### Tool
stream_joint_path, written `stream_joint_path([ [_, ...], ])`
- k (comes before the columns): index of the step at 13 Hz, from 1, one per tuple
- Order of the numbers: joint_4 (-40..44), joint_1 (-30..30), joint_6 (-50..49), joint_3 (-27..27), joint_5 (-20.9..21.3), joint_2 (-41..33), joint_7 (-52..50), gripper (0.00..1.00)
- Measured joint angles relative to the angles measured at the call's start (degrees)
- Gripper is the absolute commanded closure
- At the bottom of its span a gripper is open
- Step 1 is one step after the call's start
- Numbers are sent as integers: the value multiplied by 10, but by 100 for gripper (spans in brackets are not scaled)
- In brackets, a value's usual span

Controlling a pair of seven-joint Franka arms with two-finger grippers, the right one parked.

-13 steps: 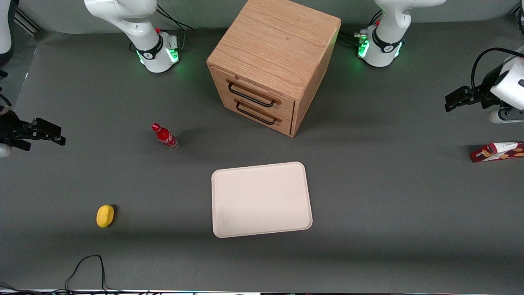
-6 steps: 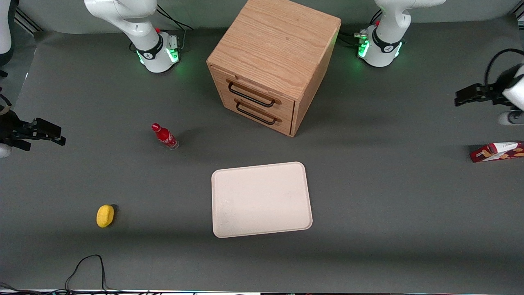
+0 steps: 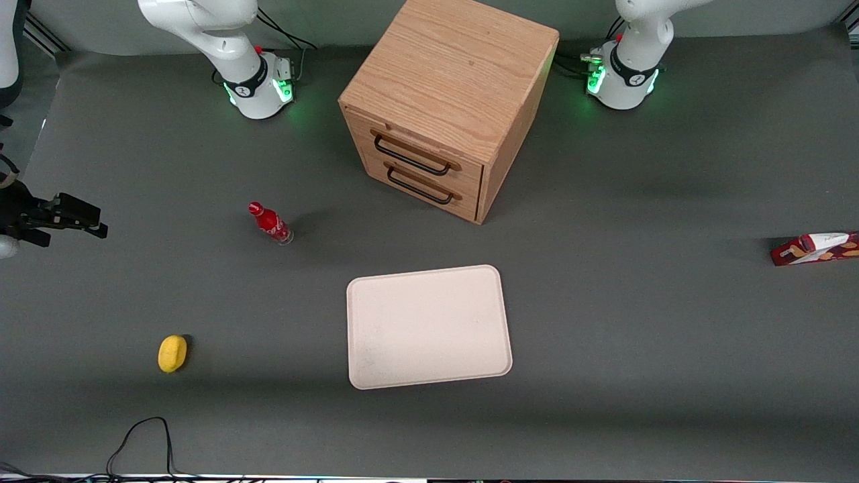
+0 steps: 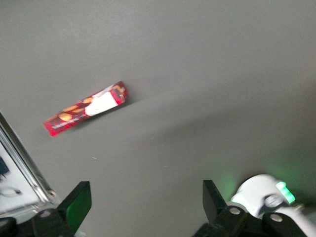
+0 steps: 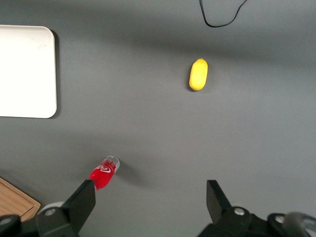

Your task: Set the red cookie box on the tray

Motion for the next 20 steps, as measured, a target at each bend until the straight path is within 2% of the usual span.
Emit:
stream_joint_path([
  [3,91,74,4,0,1,91,228,0],
  [5,140,98,8,-1,1,137,343,0],
  [9,153,103,20,-3,17,154,400,0],
  [13,103,103,72,-3,24,154,471,0],
  [20,-118,117,359,-3,23,163,629,2],
])
